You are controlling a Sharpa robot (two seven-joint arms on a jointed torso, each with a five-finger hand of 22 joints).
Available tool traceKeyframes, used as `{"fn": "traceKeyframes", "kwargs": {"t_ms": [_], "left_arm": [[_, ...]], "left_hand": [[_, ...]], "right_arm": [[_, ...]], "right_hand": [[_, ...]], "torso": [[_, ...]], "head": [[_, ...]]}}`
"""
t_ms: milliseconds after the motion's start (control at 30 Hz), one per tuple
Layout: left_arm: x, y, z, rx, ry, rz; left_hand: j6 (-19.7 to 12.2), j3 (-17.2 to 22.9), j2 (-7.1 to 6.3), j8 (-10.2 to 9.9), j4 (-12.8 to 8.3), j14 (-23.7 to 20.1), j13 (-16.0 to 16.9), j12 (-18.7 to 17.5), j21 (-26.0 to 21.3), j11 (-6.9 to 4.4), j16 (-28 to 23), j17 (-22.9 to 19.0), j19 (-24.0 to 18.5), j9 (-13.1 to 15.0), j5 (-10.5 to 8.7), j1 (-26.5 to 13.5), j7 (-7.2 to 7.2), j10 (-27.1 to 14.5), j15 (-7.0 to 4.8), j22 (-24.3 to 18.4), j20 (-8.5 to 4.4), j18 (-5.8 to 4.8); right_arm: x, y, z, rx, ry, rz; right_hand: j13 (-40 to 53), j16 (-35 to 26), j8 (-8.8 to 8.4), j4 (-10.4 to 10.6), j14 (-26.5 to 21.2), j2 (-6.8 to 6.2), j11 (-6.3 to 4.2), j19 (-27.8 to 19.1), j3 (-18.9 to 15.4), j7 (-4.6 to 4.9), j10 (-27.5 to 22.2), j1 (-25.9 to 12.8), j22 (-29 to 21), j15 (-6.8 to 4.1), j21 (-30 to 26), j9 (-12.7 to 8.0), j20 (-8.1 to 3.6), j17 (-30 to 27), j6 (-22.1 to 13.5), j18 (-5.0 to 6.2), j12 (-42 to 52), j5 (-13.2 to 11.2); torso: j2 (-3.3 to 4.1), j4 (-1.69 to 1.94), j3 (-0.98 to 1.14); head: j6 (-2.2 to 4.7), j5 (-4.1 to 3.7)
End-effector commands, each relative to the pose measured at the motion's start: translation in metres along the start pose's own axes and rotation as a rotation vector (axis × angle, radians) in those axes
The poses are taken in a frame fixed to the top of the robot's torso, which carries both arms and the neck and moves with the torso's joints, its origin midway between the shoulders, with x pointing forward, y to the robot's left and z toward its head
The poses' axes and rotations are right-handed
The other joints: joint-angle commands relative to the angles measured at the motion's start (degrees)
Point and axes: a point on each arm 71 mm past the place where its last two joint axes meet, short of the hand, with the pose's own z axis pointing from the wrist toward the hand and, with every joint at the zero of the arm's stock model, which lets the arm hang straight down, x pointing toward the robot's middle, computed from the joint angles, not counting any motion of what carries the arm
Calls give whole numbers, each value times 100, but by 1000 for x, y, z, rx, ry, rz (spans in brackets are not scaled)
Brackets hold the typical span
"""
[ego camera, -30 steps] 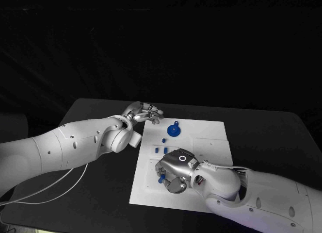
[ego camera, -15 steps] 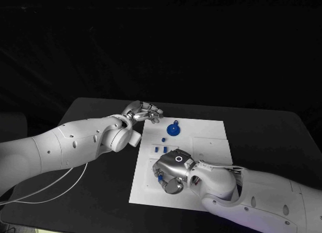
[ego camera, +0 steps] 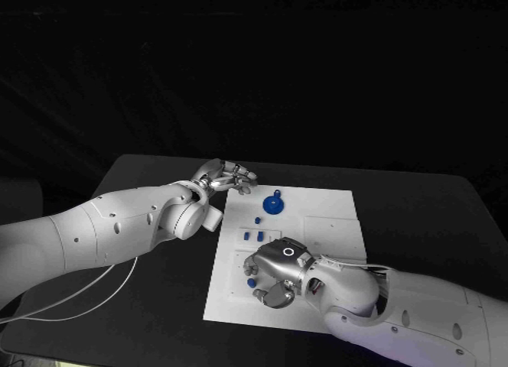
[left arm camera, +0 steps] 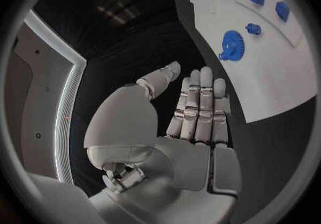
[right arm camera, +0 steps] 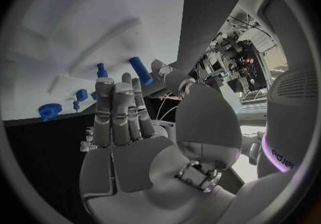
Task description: Assemble the parts on the task board
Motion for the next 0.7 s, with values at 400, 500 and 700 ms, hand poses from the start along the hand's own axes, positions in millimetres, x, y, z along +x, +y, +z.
{"fn": "traceKeyframes", "kwargs": {"t_ms": [400, 500, 700], "left_arm": [[0, -1, 0, 12, 11, -8], [-2, 0, -1, 10, 7, -8], [-8, 2, -3, 7, -4, -7]], "left_hand": [[-51, -32, 44, 38, 19, 53, -7, -35, -41, 4, -35, 12, -18, -10, 14, 10, -3, 34, 5, 8, 38, 37], [-51, -33, 43, 38, 20, 53, -8, -36, -42, 4, -37, 13, -18, -11, 13, 9, -3, 33, 5, 8, 38, 37], [-52, -37, 39, 39, 21, 53, -9, -36, -44, 5, -42, 18, -18, -12, 11, 4, -2, 33, 6, 10, 39, 36]], "right_arm": [[-41, -31, -31, 65, -195, 186], [-53, -49, -42, 133, -171, 252], [-69, -93, -70, 297, -48, 415]], "right_hand": [[-137, 17, -27, -23, -11, -31, 26, -13, -194, 1, -42, -40, 85, 59, -35, -35, -26, -14, -82, 246, 62, 7], [-98, 29, 26, 89, 5, -22, -68, 17, -131, -4, 236, -17, 82, -33, -38, -24, -30, -21, 4, 246, 211, 11], [256, 61, 110, 236, 38, 53, -319, 66, -208, -84, 901, -72, 102, -268, -7, 23, -50, -18, 120, 246, 681, 60]], "torso": [[-4, -4, 11], [-9, -10, 12], [-19, -20, 7]], "head": [[79, -56], [96, -78], [130, -132]]}}
